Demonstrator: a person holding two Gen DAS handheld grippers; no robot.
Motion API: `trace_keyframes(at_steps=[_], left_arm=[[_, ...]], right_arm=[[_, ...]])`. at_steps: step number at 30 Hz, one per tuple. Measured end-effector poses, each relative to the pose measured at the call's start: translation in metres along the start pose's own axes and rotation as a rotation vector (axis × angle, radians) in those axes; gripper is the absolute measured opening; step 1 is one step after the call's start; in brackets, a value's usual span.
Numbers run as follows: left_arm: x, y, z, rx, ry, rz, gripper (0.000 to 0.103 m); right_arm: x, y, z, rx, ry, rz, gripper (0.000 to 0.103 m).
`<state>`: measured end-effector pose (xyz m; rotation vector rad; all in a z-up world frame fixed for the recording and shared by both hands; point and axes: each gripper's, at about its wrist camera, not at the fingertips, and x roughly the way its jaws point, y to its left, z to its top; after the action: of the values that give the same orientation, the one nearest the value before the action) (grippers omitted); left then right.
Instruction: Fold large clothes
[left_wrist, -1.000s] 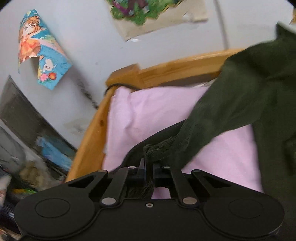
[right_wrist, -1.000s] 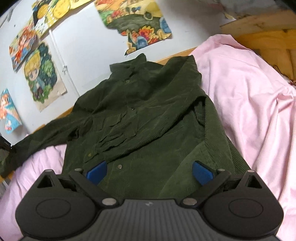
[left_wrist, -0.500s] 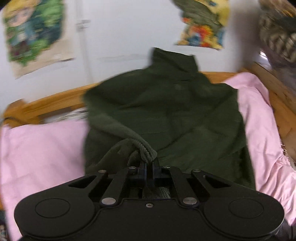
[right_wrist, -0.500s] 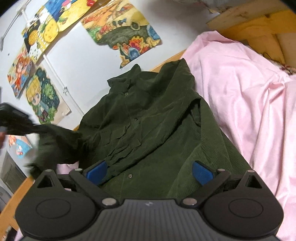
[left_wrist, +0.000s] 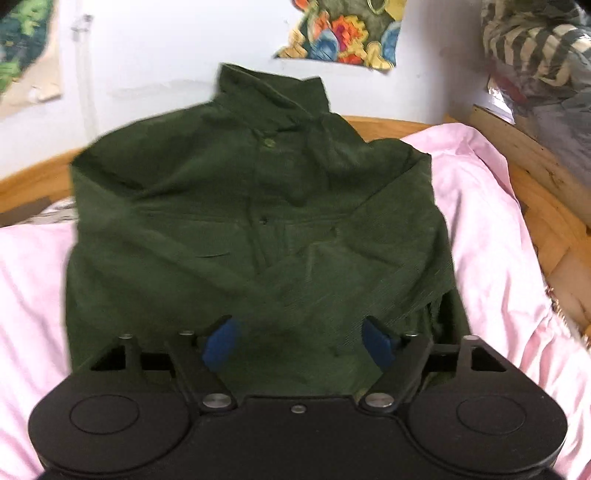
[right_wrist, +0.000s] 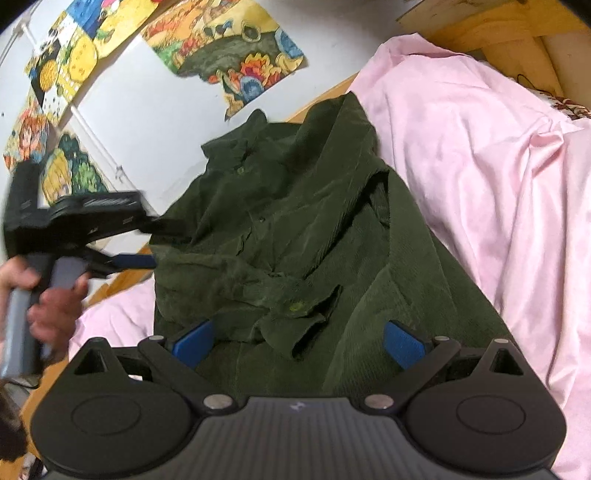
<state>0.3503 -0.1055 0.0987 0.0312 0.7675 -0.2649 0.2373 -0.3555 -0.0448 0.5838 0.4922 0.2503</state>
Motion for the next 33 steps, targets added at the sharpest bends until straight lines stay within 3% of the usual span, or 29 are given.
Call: trace_keyframes(at_steps=[4,8,12,15,18,20,25,27,28,30,33], left_arm=[[-0.041,0.033,-0.047,-0.013,-0.051,0.082,0.089],[-0.065,0.075,-0.105,-0.065,-0.043,0.169,0.09],[-0.069,0.114,-0.149,-0.162,-0.043,0.19,0.094],[-0.062,0.132,-0.166,-0.175,-0.072,0.23,0.095],[-0.045,0.15,-0.164,-0.19,-0.029,0.259,0.094],[-0.036,0.162,-0.16,-0.234,-0.016,0.242,0.09],[-0.018,0.181,-0.156,-0.292,-0.017,0.258,0.085],[-0.013,0.188,-0.155,-0.322,-0.004,0.256,0.084],[-0.011,0.191,-0.156,-0.332,-0.001,0.252,0.084],[-0.009,0.193,-0.157,-0.342,0.015,0.252,0.084],[-0.007,0.19,-0.155,-0.344,0.041,0.256,0.084]], right_arm=[[0.007,0.003,-0.008,-0.042,0.013,-0.026,0.1],[0.007,0.006,-0.013,-0.092,-0.007,-0.026,0.093],[0.004,0.014,-0.014,-0.157,-0.033,-0.026,0.083],[0.007,0.024,-0.008,-0.239,-0.04,-0.024,0.08],[0.033,0.043,0.004,-0.362,-0.001,-0.042,0.073],[0.06,0.054,0.016,-0.41,0.031,-0.048,0.071],[0.135,0.057,0.032,-0.466,0.156,-0.167,0.064],[0.154,0.049,0.033,-0.451,0.23,-0.153,0.042],[0.156,0.047,0.033,-0.467,0.24,-0.15,0.022],[0.156,0.056,0.033,-0.567,0.213,-0.239,0.002],[0.151,0.064,0.046,-0.581,0.193,-0.272,0.002]])
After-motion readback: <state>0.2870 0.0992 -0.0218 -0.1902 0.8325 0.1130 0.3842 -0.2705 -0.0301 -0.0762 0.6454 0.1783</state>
